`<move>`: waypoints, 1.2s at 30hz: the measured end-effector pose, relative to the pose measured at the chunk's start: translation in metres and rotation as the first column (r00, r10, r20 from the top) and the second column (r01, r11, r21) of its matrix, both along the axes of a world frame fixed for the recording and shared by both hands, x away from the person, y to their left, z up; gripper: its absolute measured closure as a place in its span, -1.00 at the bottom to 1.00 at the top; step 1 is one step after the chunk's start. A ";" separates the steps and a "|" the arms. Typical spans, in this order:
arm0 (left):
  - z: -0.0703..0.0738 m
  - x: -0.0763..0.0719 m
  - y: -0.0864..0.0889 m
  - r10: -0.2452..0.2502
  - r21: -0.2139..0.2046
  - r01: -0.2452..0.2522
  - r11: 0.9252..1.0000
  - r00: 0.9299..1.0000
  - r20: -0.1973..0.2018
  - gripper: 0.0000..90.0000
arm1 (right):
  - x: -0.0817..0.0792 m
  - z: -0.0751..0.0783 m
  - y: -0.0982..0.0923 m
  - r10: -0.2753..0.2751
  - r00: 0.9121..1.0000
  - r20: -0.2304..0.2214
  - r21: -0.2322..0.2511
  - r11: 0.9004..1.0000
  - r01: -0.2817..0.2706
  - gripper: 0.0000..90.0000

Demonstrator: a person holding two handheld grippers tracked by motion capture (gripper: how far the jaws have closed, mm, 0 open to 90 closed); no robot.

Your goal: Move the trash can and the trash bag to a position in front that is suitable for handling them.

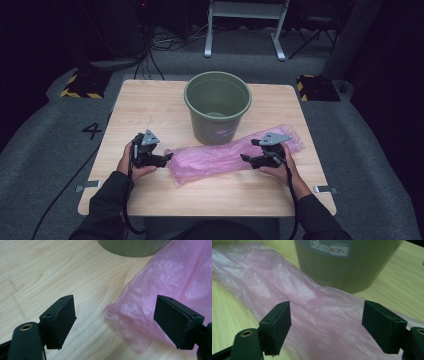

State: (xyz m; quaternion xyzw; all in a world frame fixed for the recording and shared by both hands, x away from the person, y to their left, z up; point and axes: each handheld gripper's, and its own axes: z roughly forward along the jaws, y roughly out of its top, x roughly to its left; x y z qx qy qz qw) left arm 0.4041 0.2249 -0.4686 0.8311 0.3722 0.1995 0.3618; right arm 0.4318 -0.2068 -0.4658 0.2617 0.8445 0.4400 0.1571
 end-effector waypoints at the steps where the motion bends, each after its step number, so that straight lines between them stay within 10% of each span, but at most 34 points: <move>1: -0.001 -0.003 0.003 0.005 0.009 -0.005 1.000 1.000 0.001 -0.61 | 0.001 0.000 0.004 0.004 1.000 -0.001 -0.006 1.000 -0.004 -0.50; 15: -0.031 -0.022 0.046 0.081 0.023 -0.079 0.997 0.991 -0.104 -0.62 | 0.011 -0.020 0.036 0.032 0.998 -0.060 -0.089 0.995 -0.037 -0.47; 36: -0.034 -0.017 0.038 0.156 0.002 -0.156 0.988 0.983 -0.100 -0.77 | 0.018 -0.035 0.037 0.002 0.995 -0.099 -0.103 0.995 -0.012 -0.37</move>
